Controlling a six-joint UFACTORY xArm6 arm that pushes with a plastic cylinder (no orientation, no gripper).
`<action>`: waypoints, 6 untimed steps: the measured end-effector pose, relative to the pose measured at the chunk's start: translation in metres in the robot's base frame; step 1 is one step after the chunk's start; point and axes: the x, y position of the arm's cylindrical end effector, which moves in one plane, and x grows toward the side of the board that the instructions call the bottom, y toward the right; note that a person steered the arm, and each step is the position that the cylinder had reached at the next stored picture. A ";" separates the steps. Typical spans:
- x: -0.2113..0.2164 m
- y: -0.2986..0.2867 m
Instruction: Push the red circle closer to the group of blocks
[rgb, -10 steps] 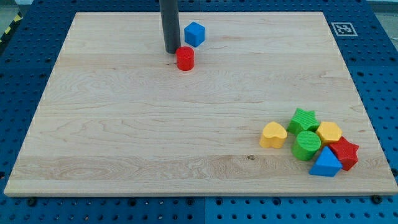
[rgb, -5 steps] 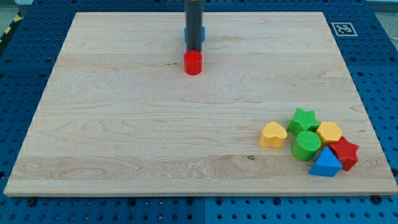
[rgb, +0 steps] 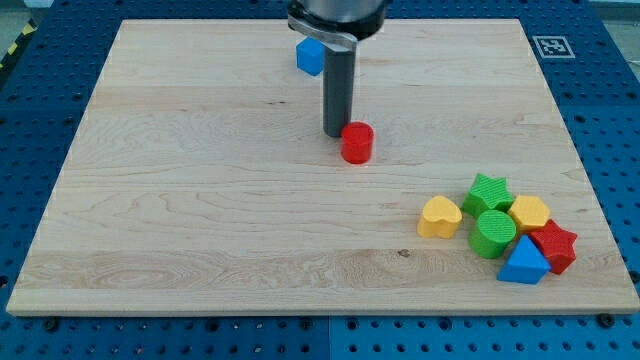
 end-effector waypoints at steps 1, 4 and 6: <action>0.021 0.025; 0.083 0.085; 0.062 0.042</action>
